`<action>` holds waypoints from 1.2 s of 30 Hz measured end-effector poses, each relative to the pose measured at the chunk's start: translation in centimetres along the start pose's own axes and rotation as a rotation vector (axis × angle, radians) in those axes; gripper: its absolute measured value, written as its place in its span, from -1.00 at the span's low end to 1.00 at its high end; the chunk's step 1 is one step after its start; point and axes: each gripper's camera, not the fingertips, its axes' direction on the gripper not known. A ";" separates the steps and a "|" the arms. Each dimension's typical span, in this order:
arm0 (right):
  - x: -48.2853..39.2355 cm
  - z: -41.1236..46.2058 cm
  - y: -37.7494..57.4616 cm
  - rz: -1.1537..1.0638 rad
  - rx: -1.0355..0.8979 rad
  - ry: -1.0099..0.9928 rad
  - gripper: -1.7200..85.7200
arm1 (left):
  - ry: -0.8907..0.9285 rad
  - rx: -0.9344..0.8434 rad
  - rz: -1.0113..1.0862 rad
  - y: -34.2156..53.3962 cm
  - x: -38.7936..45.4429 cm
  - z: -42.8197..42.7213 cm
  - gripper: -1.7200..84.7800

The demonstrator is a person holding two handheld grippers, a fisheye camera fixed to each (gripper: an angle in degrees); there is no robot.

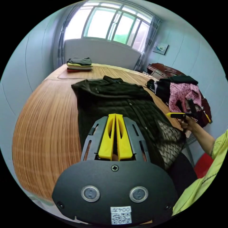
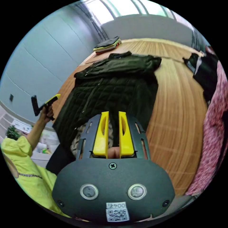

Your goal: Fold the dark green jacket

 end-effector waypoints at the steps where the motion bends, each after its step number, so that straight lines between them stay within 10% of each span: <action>1: 0.5 -0.5 1.9 0.053 0.006 -0.066 -0.71 | 0.006 -0.001 -0.008 1.5 0.4 -1.0 -0.95; 13: -14.7 -1.4 16.7 -0.526 -0.163 0.065 -0.91 | 0.103 0.071 -0.282 17.5 3.4 -10.4 -0.96; 22: -16.4 0.3 12.3 -0.088 0.051 0.394 -0.97 | -0.010 0.013 -0.174 15.8 8.2 -9.1 -0.96; 28: -21.3 8.7 12.5 -0.295 -0.034 0.758 -0.98 | -0.098 -0.105 -0.166 14.7 9.5 -7.2 -0.96; 36: -20.0 7.3 13.5 -0.212 0.090 0.568 -0.98 | 0.002 -0.135 -0.209 13.7 10.0 -6.2 -0.96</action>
